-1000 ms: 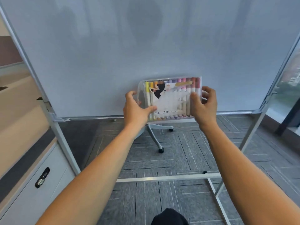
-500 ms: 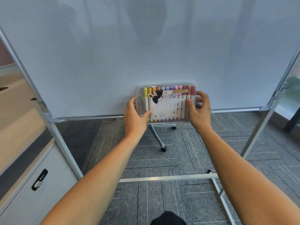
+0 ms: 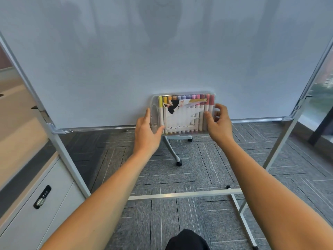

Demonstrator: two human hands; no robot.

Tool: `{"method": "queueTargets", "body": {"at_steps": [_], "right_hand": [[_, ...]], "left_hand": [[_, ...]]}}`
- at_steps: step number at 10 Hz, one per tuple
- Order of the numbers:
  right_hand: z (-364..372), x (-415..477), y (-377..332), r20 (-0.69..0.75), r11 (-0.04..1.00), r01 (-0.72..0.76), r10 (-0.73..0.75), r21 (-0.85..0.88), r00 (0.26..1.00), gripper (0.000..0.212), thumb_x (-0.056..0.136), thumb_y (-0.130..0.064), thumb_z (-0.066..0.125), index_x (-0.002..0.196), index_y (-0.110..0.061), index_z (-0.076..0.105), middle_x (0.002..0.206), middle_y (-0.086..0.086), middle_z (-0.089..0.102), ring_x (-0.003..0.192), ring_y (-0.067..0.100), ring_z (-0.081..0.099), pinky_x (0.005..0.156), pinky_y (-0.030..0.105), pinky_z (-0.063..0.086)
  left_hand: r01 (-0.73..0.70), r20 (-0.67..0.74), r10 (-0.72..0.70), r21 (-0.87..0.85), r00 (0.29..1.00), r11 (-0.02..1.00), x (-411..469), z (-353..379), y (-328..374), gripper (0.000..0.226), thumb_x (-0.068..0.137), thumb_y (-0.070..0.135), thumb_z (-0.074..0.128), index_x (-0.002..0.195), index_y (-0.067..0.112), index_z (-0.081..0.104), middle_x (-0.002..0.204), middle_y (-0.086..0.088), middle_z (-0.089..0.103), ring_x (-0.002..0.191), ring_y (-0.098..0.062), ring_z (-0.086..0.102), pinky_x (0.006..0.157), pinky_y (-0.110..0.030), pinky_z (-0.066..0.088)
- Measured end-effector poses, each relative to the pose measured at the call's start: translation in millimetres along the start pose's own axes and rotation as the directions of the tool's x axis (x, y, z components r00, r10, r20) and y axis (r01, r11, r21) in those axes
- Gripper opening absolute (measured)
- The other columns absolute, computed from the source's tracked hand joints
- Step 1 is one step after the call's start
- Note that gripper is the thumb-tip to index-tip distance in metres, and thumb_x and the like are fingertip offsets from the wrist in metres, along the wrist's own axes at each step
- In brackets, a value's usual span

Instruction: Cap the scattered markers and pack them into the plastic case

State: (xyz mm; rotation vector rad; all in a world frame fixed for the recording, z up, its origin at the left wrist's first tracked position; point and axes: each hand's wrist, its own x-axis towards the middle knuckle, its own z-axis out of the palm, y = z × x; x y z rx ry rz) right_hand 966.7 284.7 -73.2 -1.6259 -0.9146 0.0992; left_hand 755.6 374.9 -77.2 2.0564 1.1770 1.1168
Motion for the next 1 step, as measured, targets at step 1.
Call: {"method": "queueTargets", "body": {"at_steps": [1], "right_hand": [[-4.2, -1.0, -2.6, 0.032, 0.998, -0.047, 0.049, -0.049, 0.998, 0.046, 0.095, -0.038, 0.06, 0.134, -0.022, 0.041, 0.114, -0.002, 0.059, 0.095, 0.013, 0.063, 0.086, 0.044, 0.058]], "left_hand": [[0.022, -0.01, -0.022, -0.015, 1.0, 1.0, -3.2, -8.8, 5.1, 0.08, 0.093, 0.035, 0.065, 0.156, 0.019, 0.019, 0.145, -0.006, 0.039, 0.13, -0.018, 0.041, 0.099, -0.021, 0.026]]}}
